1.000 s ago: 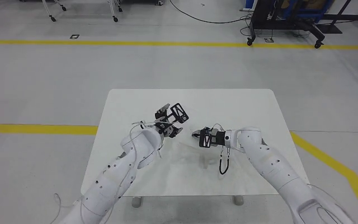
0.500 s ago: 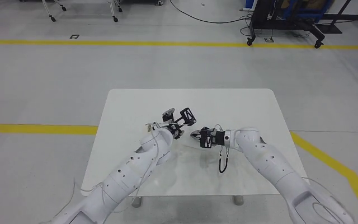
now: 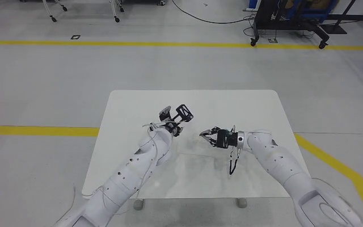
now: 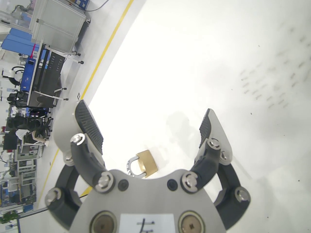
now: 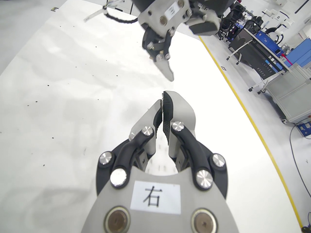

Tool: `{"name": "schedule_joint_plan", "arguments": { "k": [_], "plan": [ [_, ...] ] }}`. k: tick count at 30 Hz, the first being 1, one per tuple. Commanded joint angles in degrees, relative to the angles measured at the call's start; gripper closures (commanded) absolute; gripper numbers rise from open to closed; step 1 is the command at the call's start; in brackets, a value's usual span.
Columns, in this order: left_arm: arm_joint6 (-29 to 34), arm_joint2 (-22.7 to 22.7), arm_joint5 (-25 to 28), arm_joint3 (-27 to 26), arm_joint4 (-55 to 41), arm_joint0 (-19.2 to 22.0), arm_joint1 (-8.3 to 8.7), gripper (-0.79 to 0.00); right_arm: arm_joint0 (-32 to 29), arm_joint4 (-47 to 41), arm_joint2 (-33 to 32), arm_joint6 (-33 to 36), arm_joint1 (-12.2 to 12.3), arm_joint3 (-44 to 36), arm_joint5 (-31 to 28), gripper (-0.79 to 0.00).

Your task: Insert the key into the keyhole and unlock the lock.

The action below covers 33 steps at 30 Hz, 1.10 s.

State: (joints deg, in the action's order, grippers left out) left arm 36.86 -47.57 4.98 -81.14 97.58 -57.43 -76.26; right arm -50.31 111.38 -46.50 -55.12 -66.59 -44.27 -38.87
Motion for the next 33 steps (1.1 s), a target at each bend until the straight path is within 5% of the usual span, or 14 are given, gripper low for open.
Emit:
{"name": "schedule_joint_plan", "arguments": {
  "k": [1, 7, 15, 20, 23, 26, 33],
  "plan": [
    [0.2, -4.5, 1.4, -6.2, 0.1, -3.2, 1.27, -0.785, -0.1, 0.2, -0.2, 0.8, 0.2, -1.1, -0.4, 0.0],
    [-1.9, -18.5, 6.0, -22.7, 0.1, -15.7, 4.7, -0.785, -0.1, 0.2, -0.2, 0.8, 0.2, -1.1, -0.4, 0.0],
    [-3.3, -18.5, 5.7, -22.9, -1.5, -16.0, 4.62, -0.785, -0.1, 0.2, -0.2, 0.8, 0.2, -1.1, -0.4, 0.0],
    [-13.4, -23.6, 7.5, -19.2, -19.9, -18.4, 4.43, -0.785, -2.4, -8.5, -1.4, -4.4, 0.0, -3.7, -4.0, 0.0],
    [-13.9, -28.3, 22.9, -11.4, -54.3, -18.3, 4.32, -0.785, -3.8, -14.1, -1.1, -5.6, 0.0, -5.9, -4.7, 0.0],
    [-4.5, -29.9, 31.1, -2.8, -69.6, -14.9, 4.9, -0.785, -5.2, -20.9, -0.1, -5.2, 0.5, -10.0, -5.1, 0.0],
    [-1.6, -29.6, 33.0, -1.2, -73.1, -13.8, 5.02, -0.785, -5.8, -23.1, 0.4, -5.8, 1.6, -12.8, -4.5, 0.0]
  ]
}}
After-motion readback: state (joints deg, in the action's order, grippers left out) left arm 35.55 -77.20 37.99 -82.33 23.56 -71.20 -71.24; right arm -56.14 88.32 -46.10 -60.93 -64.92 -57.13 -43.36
